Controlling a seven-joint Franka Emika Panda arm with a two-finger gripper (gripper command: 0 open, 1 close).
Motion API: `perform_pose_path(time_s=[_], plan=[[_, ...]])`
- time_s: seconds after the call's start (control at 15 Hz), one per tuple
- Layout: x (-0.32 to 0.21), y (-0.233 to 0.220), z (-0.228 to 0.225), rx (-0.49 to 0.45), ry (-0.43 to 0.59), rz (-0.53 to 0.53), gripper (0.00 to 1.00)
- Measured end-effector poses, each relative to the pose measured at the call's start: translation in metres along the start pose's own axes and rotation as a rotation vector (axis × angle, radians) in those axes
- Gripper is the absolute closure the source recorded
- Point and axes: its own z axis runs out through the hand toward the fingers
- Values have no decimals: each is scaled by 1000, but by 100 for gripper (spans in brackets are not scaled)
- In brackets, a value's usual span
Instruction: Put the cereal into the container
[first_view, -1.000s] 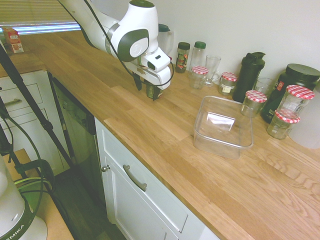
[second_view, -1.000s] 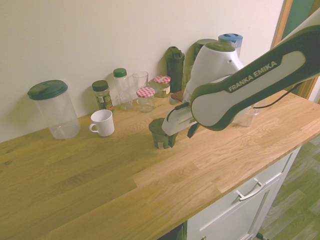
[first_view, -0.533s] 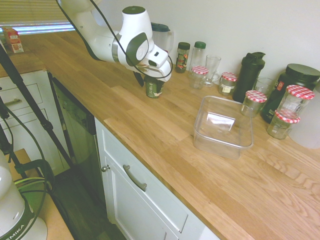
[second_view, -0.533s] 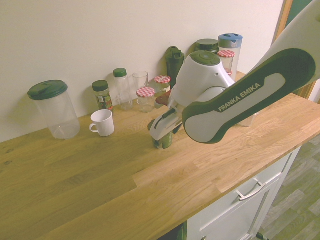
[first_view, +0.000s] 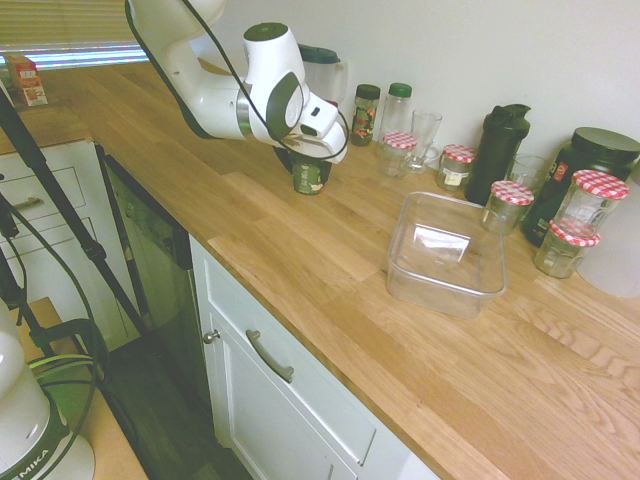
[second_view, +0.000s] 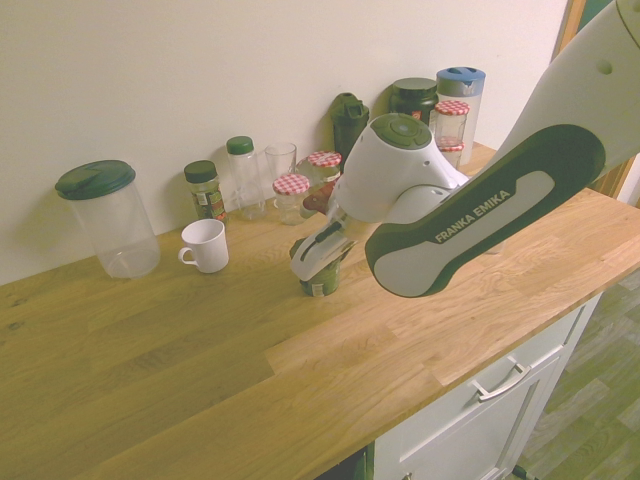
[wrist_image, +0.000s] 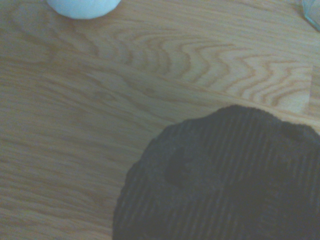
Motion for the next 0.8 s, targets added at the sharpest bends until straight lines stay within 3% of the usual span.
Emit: perform_pose_path(time_s=[0.8], plan=[[11,4,5,-1,14,25,100]])
